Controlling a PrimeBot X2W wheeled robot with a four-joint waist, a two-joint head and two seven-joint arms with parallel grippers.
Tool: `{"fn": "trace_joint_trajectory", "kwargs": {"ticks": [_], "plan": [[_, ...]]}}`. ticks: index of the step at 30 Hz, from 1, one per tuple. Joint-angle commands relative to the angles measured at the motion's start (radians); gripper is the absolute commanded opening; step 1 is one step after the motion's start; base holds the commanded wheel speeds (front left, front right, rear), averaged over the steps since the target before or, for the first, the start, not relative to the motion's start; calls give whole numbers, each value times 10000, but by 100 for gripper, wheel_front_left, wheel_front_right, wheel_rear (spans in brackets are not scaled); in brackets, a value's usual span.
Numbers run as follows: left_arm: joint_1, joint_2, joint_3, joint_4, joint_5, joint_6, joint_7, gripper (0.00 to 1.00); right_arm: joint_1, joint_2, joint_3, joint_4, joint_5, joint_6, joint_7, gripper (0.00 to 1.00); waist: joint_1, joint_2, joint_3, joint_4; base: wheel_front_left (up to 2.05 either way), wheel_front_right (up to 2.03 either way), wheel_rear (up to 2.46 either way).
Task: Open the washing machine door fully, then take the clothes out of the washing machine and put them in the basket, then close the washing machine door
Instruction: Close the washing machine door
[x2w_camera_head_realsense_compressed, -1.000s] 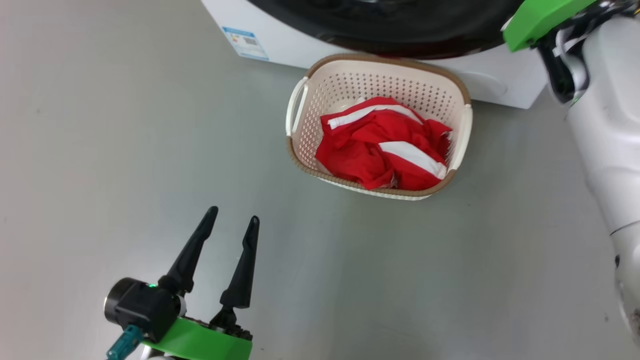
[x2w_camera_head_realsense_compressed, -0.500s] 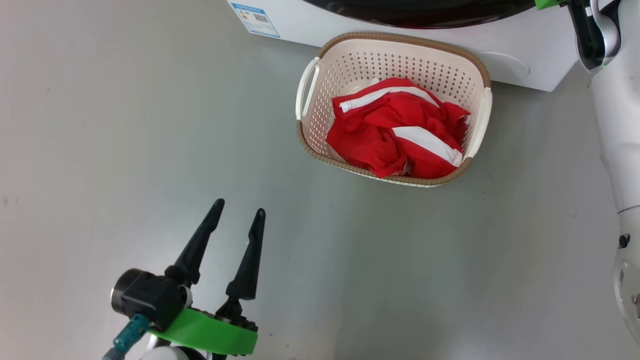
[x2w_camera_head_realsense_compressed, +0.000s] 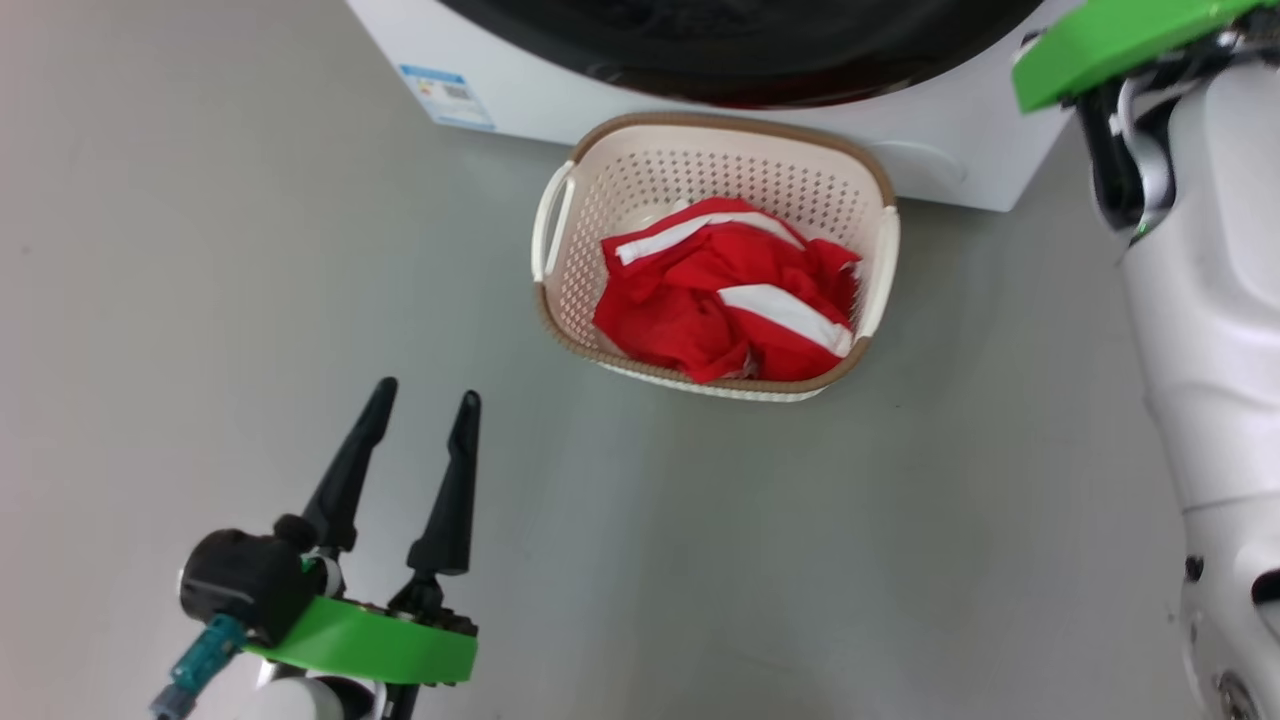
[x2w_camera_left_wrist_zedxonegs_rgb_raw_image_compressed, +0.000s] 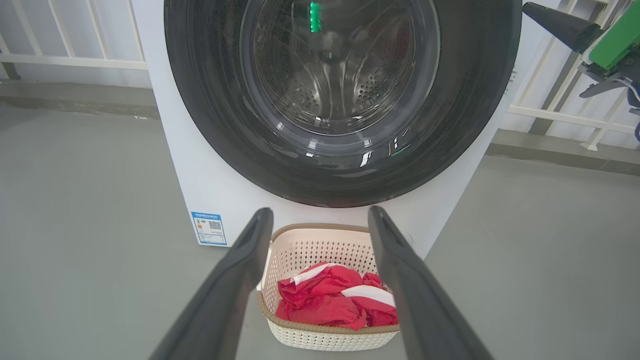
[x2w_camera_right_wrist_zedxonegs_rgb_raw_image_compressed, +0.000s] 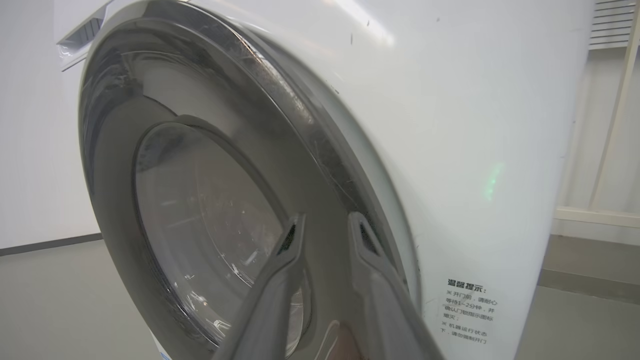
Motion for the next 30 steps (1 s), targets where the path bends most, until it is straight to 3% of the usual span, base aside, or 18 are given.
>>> {"fn": "trace_joint_trajectory", "kwargs": {"ticks": [1,8,18,30], "plan": [[-2,180,462,-204,-61,-58,-90,100,235,331,170,-402,80,-34,-61,100,0,0,-447,-444,0,0,0],[295,122,994,-90,-249,-58,-90,100,1788,366,169,-1220,352,-34,-61,100,0,0,-1278,-1254,0,0,0],[1062,464,1242,196,-602,-58,-90,100,4095,376,614,-2008,862,-34,-61,100,0,0,-2615,-2406,0,0,0],[2094,731,1622,-115,-428,-58,-90,100,6339,378,600,-2933,807,-34,-61,100,0,0,-3823,-3215,0,0,0]]}}
